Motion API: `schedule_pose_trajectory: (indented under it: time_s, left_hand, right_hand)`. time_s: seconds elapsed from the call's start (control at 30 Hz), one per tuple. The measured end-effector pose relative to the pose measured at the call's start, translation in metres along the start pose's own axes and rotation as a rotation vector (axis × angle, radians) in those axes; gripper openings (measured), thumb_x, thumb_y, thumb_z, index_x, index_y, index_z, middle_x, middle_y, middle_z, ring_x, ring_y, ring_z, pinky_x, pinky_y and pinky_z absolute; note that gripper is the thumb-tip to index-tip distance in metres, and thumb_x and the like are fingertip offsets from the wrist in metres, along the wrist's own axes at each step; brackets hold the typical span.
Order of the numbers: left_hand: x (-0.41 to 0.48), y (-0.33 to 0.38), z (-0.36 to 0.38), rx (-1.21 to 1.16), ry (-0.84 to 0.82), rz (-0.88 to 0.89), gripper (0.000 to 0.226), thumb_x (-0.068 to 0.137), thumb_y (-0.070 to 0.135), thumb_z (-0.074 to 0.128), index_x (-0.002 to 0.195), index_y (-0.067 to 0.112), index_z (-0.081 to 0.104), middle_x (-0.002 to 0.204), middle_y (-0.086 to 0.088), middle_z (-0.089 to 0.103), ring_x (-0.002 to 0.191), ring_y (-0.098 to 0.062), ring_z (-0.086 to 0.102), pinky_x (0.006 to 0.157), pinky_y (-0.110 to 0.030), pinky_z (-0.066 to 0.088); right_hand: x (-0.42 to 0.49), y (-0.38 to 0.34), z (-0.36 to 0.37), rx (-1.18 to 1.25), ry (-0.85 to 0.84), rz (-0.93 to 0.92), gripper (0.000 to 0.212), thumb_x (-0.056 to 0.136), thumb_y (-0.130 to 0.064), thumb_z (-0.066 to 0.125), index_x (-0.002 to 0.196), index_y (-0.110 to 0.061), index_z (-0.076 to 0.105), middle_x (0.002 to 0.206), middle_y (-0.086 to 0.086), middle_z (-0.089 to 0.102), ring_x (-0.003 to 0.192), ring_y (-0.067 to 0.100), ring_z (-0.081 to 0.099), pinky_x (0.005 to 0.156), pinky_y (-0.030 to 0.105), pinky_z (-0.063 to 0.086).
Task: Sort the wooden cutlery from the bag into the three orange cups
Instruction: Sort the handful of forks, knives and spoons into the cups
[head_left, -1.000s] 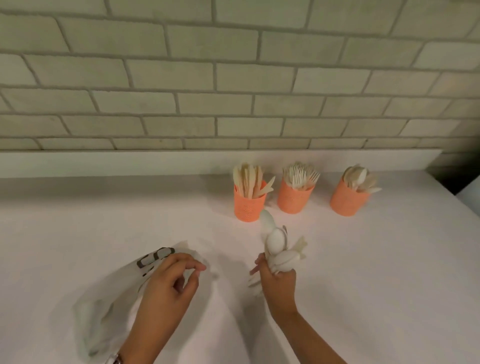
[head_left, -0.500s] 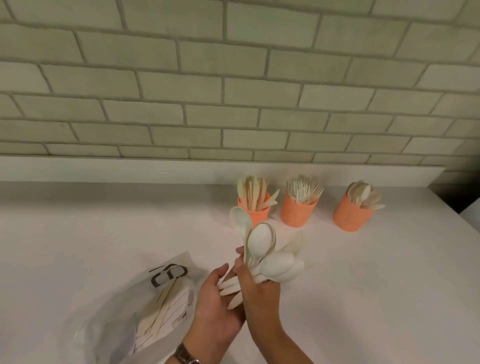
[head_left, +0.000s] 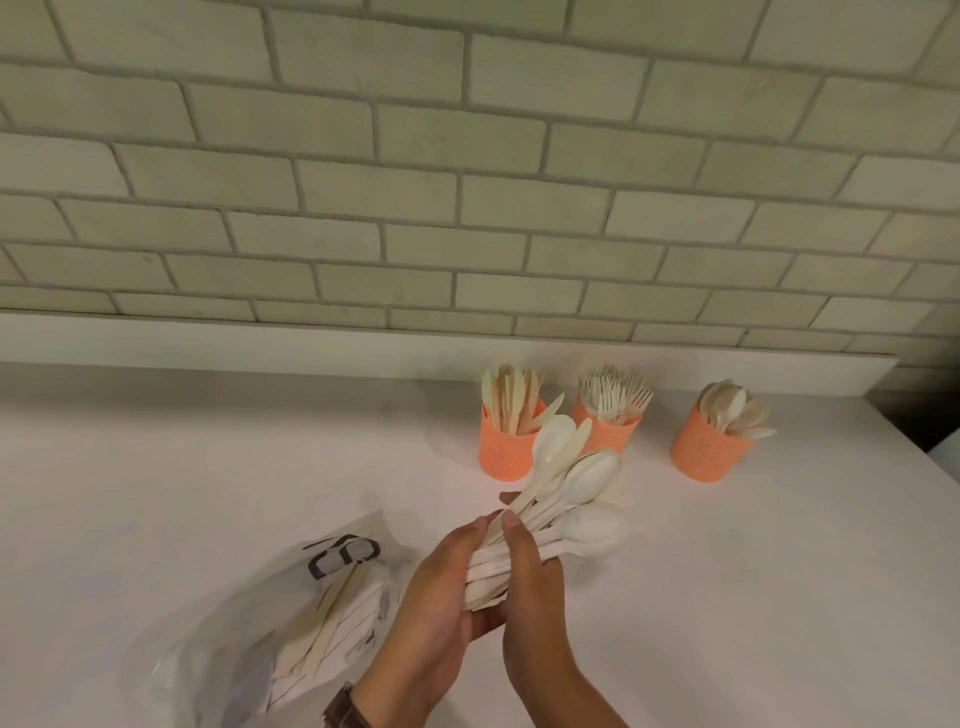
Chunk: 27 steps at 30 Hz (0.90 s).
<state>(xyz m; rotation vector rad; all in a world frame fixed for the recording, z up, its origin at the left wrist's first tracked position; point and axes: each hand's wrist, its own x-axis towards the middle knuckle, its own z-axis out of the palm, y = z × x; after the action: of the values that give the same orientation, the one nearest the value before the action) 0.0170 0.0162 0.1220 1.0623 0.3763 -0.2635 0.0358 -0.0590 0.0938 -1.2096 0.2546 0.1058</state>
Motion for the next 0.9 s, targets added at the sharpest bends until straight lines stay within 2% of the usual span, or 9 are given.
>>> schedule_pose_trajectory:
  time_s: [0.13, 0.27, 0.37, 0.43, 0.5, 0.63, 0.73, 0.8, 0.9]
  left_hand:
    - [0.0, -0.005, -0.002, 0.039, 0.089, 0.019, 0.03, 0.091, 0.037, 0.051, 0.102, 0.02, 0.073, 0.079, -0.003, 0.068, 0.067, -0.01, 0.054, 0.05, -0.02, 0.036]
    - [-0.001, -0.01, 0.0, -0.028, 0.138, 0.076, 0.027, 0.094, 0.027, 0.048, 0.098, 0.015, 0.071, 0.097, -0.008, 0.074, 0.08, -0.014, 0.061, 0.059, -0.024, 0.041]
    - [-0.002, -0.015, 0.005, -0.056, 0.155, 0.099, 0.026, 0.095, 0.025, 0.046, 0.095, 0.016, 0.071, 0.094, -0.003, 0.075, 0.084, -0.013, 0.071, 0.067, -0.024, 0.05]
    - [0.0, -0.021, 0.008, -0.05, 0.19, 0.08, 0.027, 0.095, 0.029, 0.047, 0.094, 0.015, 0.07, 0.092, -0.002, 0.076, 0.083, -0.012, 0.072, 0.069, -0.026, 0.052]
    - [0.004, -0.027, 0.006, -0.011, 0.238, 0.046, 0.029, 0.094, 0.037, 0.046, 0.096, 0.017, 0.066, 0.096, -0.002, 0.074, 0.086, -0.013, 0.069, 0.073, -0.027, 0.049]
    - [0.008, -0.037, -0.013, 0.043, 0.368, 0.043, 0.024, 0.096, 0.037, 0.038, 0.098, 0.022, 0.057, 0.105, 0.003, 0.06, 0.089, -0.002, 0.052, 0.088, -0.03, 0.033]
    - [0.007, -0.037, -0.021, 0.0, 0.383, 0.068, 0.025, 0.097, 0.029, 0.039, 0.113, 0.017, 0.054, 0.103, 0.002, 0.06, 0.089, -0.003, 0.053, 0.082, -0.029, 0.038]
    - [0.008, -0.038, -0.022, 0.0, 0.367, 0.083, 0.026, 0.097, 0.026, 0.039, 0.115, 0.016, 0.055, 0.108, -0.001, 0.062, 0.092, -0.007, 0.056, 0.075, -0.028, 0.043]
    - [0.009, -0.039, -0.019, 0.037, 0.333, 0.089, 0.023, 0.097, 0.023, 0.039, 0.109, 0.017, 0.058, 0.106, -0.001, 0.064, 0.096, -0.009, 0.058, 0.085, -0.031, 0.043]
  right_hand:
    - [0.0, -0.005, -0.003, -0.061, -0.112, -0.036, 0.02, 0.084, -0.016, 0.066, 0.103, -0.022, 0.063, 0.092, -0.01, 0.072, 0.083, -0.003, 0.067, 0.066, 0.01, 0.05]
    - [-0.002, -0.011, -0.001, 0.007, -0.182, -0.054, 0.041, 0.059, -0.035, 0.074, 0.097, -0.022, 0.067, 0.104, 0.003, 0.072, 0.102, 0.014, 0.065, 0.087, 0.03, 0.05]
    - [-0.004, -0.016, 0.003, 0.029, -0.146, -0.02, 0.024, 0.073, -0.029, 0.074, 0.093, -0.016, 0.068, 0.095, 0.011, 0.073, 0.1, 0.023, 0.067, 0.089, 0.043, 0.048]
    - [-0.003, -0.016, 0.002, -0.004, -0.09, -0.011, 0.013, 0.085, -0.02, 0.065, 0.081, -0.008, 0.065, 0.077, 0.008, 0.074, 0.085, 0.021, 0.071, 0.083, 0.041, 0.052]
    - [0.001, -0.015, -0.003, -0.06, -0.043, -0.055, 0.02, 0.088, -0.019, 0.061, 0.073, -0.006, 0.065, 0.069, 0.004, 0.072, 0.071, 0.017, 0.069, 0.071, 0.034, 0.056]
    - [0.011, -0.001, -0.029, -0.245, 0.062, -0.225, 0.02, 0.086, -0.017, 0.064, 0.067, -0.008, 0.063, 0.059, -0.007, 0.065, 0.049, 0.005, 0.057, 0.046, 0.017, 0.046]
    - [0.017, 0.031, -0.06, -0.353, 0.13, -0.166, 0.006, 0.082, -0.017, 0.07, 0.084, -0.012, 0.069, 0.073, -0.005, 0.069, 0.064, 0.003, 0.061, 0.058, 0.009, 0.047]
    - [0.018, 0.054, -0.079, -0.433, 0.142, -0.101, 0.014, 0.083, -0.018, 0.069, 0.097, -0.018, 0.069, 0.084, -0.003, 0.071, 0.077, 0.013, 0.064, 0.065, 0.009, 0.049]
    - [0.022, 0.067, -0.093, -0.495, 0.146, -0.113, 0.024, 0.081, -0.026, 0.07, 0.105, -0.025, 0.067, 0.098, 0.002, 0.073, 0.091, 0.016, 0.067, 0.088, 0.035, 0.054]
